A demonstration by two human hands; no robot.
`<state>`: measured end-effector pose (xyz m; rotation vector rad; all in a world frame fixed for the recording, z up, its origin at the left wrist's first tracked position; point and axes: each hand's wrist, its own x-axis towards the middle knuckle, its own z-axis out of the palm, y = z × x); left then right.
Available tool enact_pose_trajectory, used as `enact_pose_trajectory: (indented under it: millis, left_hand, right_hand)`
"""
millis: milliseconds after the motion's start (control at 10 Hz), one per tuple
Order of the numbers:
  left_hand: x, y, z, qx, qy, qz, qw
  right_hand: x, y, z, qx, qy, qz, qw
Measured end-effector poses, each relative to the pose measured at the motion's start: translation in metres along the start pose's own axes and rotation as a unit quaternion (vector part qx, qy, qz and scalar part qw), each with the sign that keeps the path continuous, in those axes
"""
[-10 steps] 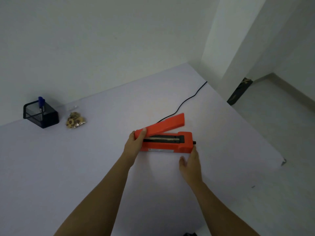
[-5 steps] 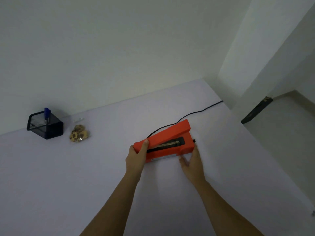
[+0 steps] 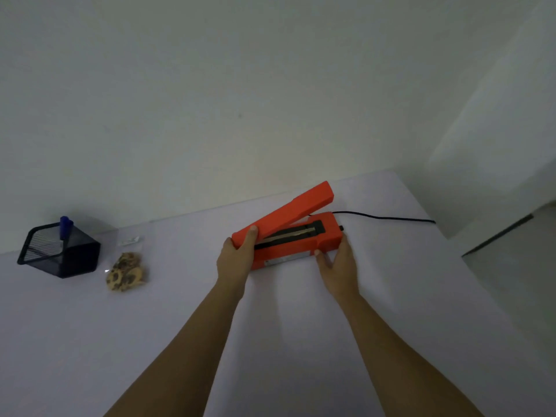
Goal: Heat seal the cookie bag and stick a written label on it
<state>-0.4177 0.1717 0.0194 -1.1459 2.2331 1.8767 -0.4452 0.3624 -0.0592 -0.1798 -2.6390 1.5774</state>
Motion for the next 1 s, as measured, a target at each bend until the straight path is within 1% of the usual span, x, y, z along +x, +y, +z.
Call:
enact_pose_trajectory:
  millis: [200,300,500,600,700,800,900,1000]
  left_hand:
    - [0.052,0.025,0.017,0.003,0.01,0.007,1.0]
    - [0.073,0.036,0.022,0.002,0.003,0.011,1.0]
    - [0.091,0.043,0.027,-0.005,0.014,0.011,1.0]
    - [0.089,0.043,0.027,0.0,0.016,0.014,1.0]
    - [0.083,0.044,0.026,0.008,0.002,0.022,1.0]
    - [0.077,0.047,0.021,0.026,-0.005,0.017,1.0]
    - [0.055,0.03,0.004,0.088,-0.005,0.017,0.996]
    - [0.037,0.012,-0.011,0.134,-0.021,0.022,0.991]
  right_hand:
    - [0.055,-0.008,0.016,-0.005,0.002,-0.011,1.0]
    - [0.078,-0.009,0.026,-0.011,-0.001,-0.018,1.0]
    - [0.1,-0.008,0.036,-0.021,-0.004,-0.018,1.0]
    - [0.101,-0.006,0.037,-0.022,-0.008,-0.023,0.999]
    - [0.098,-0.005,0.034,-0.061,-0.03,-0.017,0.998]
    - [0.091,-0.011,0.025,-0.09,-0.046,0.023,0.995]
    - [0.055,-0.018,0.017,-0.127,-0.054,0.046,0.989]
    - [0.025,-0.021,0.016,-0.162,-0.083,0.036,0.983]
